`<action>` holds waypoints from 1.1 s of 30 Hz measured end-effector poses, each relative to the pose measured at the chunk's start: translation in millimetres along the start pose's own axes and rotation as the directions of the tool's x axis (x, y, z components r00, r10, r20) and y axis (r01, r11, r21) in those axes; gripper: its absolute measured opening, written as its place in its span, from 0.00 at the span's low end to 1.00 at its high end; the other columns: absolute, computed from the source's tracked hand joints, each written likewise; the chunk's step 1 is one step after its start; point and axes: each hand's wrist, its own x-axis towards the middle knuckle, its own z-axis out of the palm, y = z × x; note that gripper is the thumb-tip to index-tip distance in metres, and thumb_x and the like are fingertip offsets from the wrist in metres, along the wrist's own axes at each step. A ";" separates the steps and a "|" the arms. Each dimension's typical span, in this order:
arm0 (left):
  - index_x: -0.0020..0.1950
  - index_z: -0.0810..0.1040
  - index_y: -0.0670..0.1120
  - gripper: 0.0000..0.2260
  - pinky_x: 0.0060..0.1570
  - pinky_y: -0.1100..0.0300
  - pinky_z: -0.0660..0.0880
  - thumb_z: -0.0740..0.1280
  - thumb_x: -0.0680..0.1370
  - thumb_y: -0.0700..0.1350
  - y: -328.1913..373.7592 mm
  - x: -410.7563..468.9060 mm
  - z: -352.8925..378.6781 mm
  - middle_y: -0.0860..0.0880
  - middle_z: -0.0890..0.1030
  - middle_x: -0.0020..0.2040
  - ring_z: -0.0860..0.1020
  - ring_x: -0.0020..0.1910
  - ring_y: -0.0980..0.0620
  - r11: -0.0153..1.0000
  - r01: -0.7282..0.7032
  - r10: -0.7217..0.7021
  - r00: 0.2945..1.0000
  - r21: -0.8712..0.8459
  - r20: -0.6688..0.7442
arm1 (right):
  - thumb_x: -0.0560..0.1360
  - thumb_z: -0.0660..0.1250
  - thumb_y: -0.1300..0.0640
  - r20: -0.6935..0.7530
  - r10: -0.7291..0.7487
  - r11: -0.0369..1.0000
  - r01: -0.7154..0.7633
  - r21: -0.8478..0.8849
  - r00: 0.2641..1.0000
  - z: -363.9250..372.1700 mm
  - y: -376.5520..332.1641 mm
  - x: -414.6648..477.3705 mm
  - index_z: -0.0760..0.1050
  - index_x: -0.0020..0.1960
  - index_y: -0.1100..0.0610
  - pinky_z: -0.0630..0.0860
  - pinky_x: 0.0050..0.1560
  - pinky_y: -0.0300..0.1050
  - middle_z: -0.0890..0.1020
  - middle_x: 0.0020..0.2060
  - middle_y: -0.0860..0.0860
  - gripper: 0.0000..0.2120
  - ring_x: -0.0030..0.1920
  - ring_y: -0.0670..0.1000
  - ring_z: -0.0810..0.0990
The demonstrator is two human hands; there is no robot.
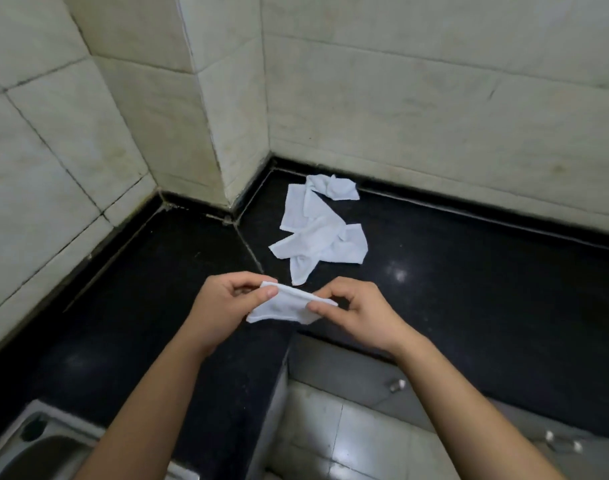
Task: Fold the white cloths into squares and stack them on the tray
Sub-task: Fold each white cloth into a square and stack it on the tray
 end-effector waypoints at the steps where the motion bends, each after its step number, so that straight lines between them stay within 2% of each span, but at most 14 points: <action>1: 0.48 0.87 0.46 0.05 0.50 0.56 0.80 0.74 0.74 0.39 6.7 2.8 15.7 0.45 0.86 0.45 0.84 0.46 0.49 1.000 -0.002 0.003 0.999 -0.018 0.035 | 0.75 0.74 0.51 -0.041 0.011 1.000 -0.010 0.021 0.999 -15.2 3.0 -11.7 0.84 0.46 0.45 0.78 0.49 0.44 0.83 0.44 0.43 0.01 0.47 0.45 0.82; 4: 0.45 0.87 0.48 0.05 0.51 0.60 0.79 0.74 0.73 0.39 34.0 7.9 79.8 0.46 0.86 0.47 0.83 0.47 0.52 0.998 -0.012 0.021 0.990 -0.070 0.142 | 0.74 0.75 0.51 -0.173 0.054 0.997 -0.044 0.059 0.983 -66.3 19.0 -60.2 0.84 0.46 0.44 0.79 0.51 0.46 0.84 0.44 0.44 0.03 0.47 0.45 0.83; 8: 0.45 0.87 0.49 0.05 0.49 0.63 0.78 0.74 0.73 0.41 70.3 3.2 185.3 0.47 0.86 0.46 0.83 0.47 0.54 0.997 -0.080 0.081 0.947 -0.014 0.312 | 0.75 0.74 0.51 -0.333 0.120 0.992 -0.098 0.080 0.935 -134.9 51.1 -143.5 0.85 0.48 0.46 0.79 0.52 0.52 0.85 0.45 0.44 0.03 0.47 0.47 0.83; 11: 0.45 0.87 0.49 0.04 0.46 0.61 0.77 0.74 0.72 0.45 95.4 -15.6 282.7 0.46 0.86 0.45 0.82 0.44 0.53 0.983 -0.180 0.146 0.872 0.028 0.467 | 0.74 0.74 0.49 -0.424 0.125 0.992 -0.099 0.083 0.897 -184.3 76.2 -220.6 0.83 0.51 0.46 0.80 0.51 0.53 0.85 0.46 0.43 0.06 0.47 0.47 0.83; 13: 0.45 0.87 0.49 0.04 0.44 0.64 0.77 0.74 0.72 0.46 107.3 -33.9 353.7 0.47 0.86 0.45 0.82 0.44 0.54 0.968 -0.249 0.180 0.804 0.046 0.567 | 0.75 0.73 0.47 -0.475 0.124 0.992 -0.097 0.081 0.871 -217.9 91.3 -274.2 0.83 0.54 0.44 0.79 0.52 0.50 0.85 0.47 0.41 0.08 0.49 0.47 0.83; 15: 0.46 0.87 0.48 0.05 0.45 0.61 0.77 0.74 0.73 0.46 114.6 -50.3 423.2 0.46 0.86 0.45 0.83 0.44 0.53 0.959 -0.281 0.185 0.741 0.048 0.646 | 0.76 0.72 0.47 -0.546 0.113 0.993 -0.115 0.031 0.830 -250.9 110.9 -325.0 0.83 0.54 0.43 0.78 0.51 0.45 0.84 0.45 0.41 0.07 0.49 0.46 0.82; 17: 0.47 0.87 0.47 0.05 0.47 0.57 0.78 0.74 0.73 0.45 120.4 -65.1 486.3 0.46 0.86 0.45 0.83 0.45 0.51 0.945 -0.324 0.201 0.681 0.043 0.704 | 0.76 0.71 0.46 -0.617 0.133 0.987 -0.160 0.012 0.775 -281.4 130.7 -374.9 0.84 0.52 0.44 0.77 0.49 0.45 0.84 0.43 0.42 0.07 0.47 0.45 0.82; 21: 0.44 0.87 0.50 0.02 0.47 0.59 0.77 0.74 0.73 0.44 132.7 -93.7 588.0 0.49 0.86 0.44 0.82 0.43 0.54 0.938 -0.347 0.217 0.619 0.015 0.755 | 0.75 0.72 0.48 -0.715 0.213 0.967 -0.246 0.060 0.666 -329.3 165.7 -471.2 0.86 0.50 0.46 0.77 0.48 0.45 0.84 0.42 0.44 0.06 0.46 0.46 0.82; 25: 0.45 0.87 0.49 0.03 0.50 0.50 0.76 0.74 0.73 0.44 144.9 -106.4 660.0 0.47 0.86 0.46 0.81 0.45 0.51 0.963 -0.268 0.194 0.633 -0.024 0.750 | 0.75 0.74 0.51 -0.799 0.283 0.947 -0.286 0.146 0.530 -364.0 188.3 -539.5 0.85 0.48 0.49 0.79 0.47 0.48 0.85 0.42 0.44 0.03 0.43 0.46 0.83; 29: 0.46 0.87 0.45 0.03 0.53 0.47 0.78 0.74 0.74 0.43 150.7 -112.6 723.6 0.47 0.86 0.46 0.82 0.45 0.52 0.975 -0.217 0.179 0.637 -0.048 0.750 | 0.75 0.75 0.52 -0.865 0.314 0.938 -0.271 0.218 0.391 -396.2 211.8 -578.7 0.85 0.47 0.46 0.79 0.46 0.52 0.86 0.42 0.45 0.02 0.42 0.53 0.83; 31: 0.47 0.86 0.44 0.04 0.51 0.49 0.77 0.74 0.74 0.43 152.5 -113.2 755.8 0.46 0.86 0.46 0.81 0.45 0.52 0.974 -0.215 0.191 0.624 -0.068 0.757 | 0.74 0.75 0.53 -0.888 0.327 0.936 -0.237 0.259 0.323 -412.8 224.5 -590.3 0.85 0.46 0.45 0.80 0.46 0.52 0.86 0.41 0.45 0.03 0.42 0.55 0.83; 33: 0.47 0.86 0.44 0.04 0.51 0.51 0.77 0.74 0.74 0.42 155.8 -110.0 789.1 0.45 0.86 0.46 0.81 0.45 0.52 0.972 -0.212 0.210 0.610 -0.097 0.764 | 0.73 0.76 0.54 -0.897 0.353 0.930 -0.207 0.304 0.266 -434.2 236.5 -600.8 0.85 0.45 0.44 0.79 0.45 0.49 0.87 0.41 0.44 0.05 0.40 0.52 0.84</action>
